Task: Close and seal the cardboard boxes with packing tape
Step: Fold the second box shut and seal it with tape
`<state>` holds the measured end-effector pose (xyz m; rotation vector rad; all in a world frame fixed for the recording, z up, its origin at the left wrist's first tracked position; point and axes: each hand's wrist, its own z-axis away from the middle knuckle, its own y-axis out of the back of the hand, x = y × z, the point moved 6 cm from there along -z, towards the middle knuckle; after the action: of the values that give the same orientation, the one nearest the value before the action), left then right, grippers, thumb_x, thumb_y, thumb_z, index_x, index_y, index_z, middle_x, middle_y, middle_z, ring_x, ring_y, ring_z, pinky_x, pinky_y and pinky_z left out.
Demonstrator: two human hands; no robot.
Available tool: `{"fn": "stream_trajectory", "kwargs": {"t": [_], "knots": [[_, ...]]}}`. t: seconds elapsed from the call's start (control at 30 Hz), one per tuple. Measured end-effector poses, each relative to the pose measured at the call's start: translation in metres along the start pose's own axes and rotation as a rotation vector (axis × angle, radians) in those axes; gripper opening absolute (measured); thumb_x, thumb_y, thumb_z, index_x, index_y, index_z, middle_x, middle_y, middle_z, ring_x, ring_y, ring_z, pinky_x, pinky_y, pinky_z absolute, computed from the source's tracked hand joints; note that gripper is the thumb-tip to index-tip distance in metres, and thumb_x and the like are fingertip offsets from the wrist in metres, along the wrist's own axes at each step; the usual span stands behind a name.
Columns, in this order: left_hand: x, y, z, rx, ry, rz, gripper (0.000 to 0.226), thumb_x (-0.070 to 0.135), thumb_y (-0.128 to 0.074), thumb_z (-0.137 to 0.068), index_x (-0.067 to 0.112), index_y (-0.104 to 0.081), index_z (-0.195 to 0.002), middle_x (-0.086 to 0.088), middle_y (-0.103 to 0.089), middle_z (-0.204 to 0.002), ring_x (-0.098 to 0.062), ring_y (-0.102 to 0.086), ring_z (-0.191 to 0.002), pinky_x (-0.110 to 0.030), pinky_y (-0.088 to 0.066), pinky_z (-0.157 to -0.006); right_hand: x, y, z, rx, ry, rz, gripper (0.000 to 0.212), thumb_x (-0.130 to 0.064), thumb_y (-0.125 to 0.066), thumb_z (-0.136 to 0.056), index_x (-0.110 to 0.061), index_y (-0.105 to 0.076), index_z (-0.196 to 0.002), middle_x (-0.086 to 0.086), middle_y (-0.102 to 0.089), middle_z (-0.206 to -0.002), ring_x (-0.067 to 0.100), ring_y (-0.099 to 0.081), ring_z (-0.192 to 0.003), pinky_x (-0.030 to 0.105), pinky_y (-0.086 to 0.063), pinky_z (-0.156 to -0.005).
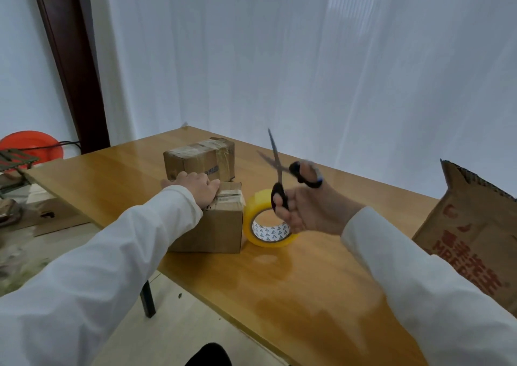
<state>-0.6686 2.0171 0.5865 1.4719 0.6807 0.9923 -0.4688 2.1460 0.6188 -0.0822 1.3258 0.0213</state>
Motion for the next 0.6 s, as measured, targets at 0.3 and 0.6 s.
{"fn": "stream_trajectory", "kwargs": {"t": [0.3,0.6], "knots": [[0.009,0.007,0.014,0.018,0.003,-0.078,0.040,0.044,-0.015,-0.099,0.021,-0.047,-0.111,-0.004,-0.050,-0.126,-0.027,-0.038,-0.121,-0.049,-0.028,-0.102,-0.003,0.035,-0.041,0.643,0.095,0.805,0.051,-0.065,-0.050,-0.086,-0.015,-0.055,-0.077,-0.001,-0.049,-0.062,0.016,-0.047,-0.059,0.030,-0.038,-0.063],[0.015,0.009,0.019,-0.001,-0.013,-0.072,0.044,0.048,-0.019,-0.099,0.021,-0.048,-0.117,-0.003,-0.048,-0.132,-0.026,-0.037,-0.126,-0.048,-0.027,-0.104,-0.023,0.072,-0.024,0.655,0.091,0.713,0.061,-0.058,-0.049,-0.089,-0.004,-0.070,-0.106,0.015,-0.066,-0.088,0.028,-0.059,-0.069,0.039,-0.049,-0.071]]}}
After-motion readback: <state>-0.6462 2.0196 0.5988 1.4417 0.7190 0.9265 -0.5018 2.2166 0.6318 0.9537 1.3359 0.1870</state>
